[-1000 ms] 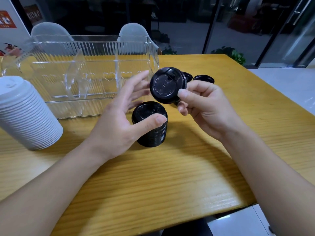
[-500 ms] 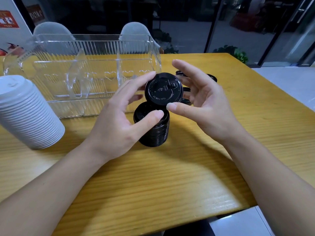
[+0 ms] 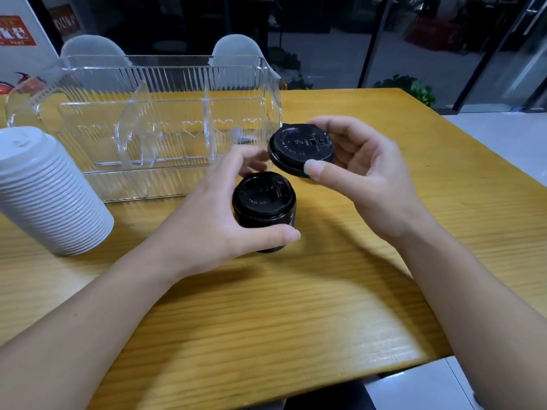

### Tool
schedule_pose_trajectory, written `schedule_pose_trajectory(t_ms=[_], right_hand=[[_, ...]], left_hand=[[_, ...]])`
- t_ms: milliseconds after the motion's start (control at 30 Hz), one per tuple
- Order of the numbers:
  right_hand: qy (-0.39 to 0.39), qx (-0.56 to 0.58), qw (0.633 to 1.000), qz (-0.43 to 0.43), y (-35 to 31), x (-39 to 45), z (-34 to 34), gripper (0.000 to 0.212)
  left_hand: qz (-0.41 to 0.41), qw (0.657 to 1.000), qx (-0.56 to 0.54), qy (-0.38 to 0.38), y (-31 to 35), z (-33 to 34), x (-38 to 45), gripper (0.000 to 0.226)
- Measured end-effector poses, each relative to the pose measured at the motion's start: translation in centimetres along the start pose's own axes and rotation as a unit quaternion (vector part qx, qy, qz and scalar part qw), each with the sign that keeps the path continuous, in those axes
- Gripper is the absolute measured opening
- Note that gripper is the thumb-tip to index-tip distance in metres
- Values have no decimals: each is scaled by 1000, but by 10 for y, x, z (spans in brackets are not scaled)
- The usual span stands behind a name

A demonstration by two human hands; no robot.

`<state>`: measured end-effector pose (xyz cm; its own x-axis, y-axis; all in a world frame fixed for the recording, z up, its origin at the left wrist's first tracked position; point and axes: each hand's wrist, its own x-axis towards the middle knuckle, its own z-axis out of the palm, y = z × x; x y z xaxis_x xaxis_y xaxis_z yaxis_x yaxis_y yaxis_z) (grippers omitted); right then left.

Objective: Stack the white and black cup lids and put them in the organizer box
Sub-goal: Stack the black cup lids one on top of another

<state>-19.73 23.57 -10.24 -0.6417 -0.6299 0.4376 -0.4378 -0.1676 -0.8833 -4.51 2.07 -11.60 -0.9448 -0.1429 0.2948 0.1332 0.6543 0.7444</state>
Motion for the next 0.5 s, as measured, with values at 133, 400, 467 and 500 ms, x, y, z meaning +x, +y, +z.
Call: schedule_pose_trajectory(t_ms=[133, 400, 467, 500], right_hand=[[-38, -30, 999, 0, -1, -1, 3, 59], [-104, -156, 982, -11, 3, -6, 12, 55], [-105, -175, 979, -18, 3, -7, 13, 56], [-104, -182, 977, -24, 3, -7, 13, 57]], left_hand=[[-18, 1000, -16, 1, -4, 3, 3, 87], [-32, 997, -72, 12, -14, 9, 5, 86], [-35, 996, -86, 12, -15, 10, 6, 88], [-35, 995, -93, 10, -16, 11, 6, 91]])
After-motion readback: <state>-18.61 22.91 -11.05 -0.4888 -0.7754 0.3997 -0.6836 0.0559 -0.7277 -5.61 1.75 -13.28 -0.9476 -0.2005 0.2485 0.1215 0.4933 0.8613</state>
